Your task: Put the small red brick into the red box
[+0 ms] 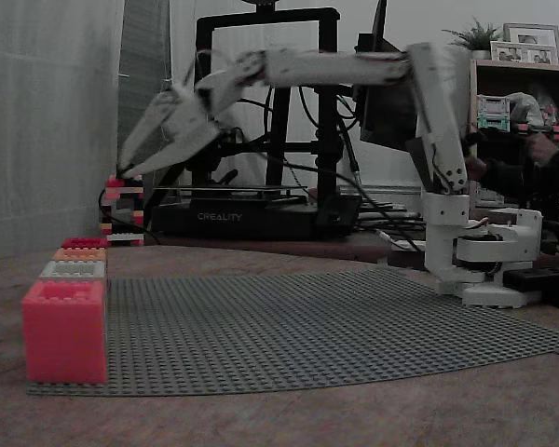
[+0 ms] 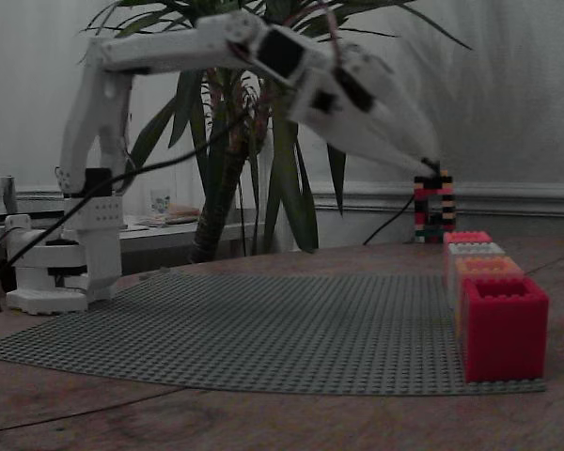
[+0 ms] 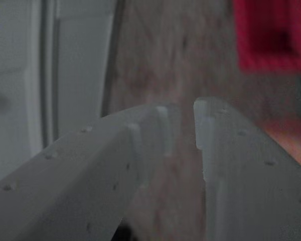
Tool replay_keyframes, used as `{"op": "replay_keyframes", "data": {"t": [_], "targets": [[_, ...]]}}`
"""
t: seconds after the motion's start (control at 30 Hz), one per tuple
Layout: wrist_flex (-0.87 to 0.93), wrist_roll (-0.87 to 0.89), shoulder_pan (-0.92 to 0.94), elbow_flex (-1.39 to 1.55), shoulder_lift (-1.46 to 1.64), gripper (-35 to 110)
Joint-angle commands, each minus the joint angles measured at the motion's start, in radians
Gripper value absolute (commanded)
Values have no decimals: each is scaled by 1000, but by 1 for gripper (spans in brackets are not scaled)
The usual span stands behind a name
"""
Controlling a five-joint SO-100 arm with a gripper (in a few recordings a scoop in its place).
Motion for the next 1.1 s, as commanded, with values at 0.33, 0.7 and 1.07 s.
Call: {"op": "replay_keyframes", "data": {"t": [0.33, 0.7, 1.07], "targets": [[29, 84, -106, 1239, 1106, 1], [359, 176, -163, 1411, 1525, 0], [676, 278, -206, 1420, 1772, 0]]}}
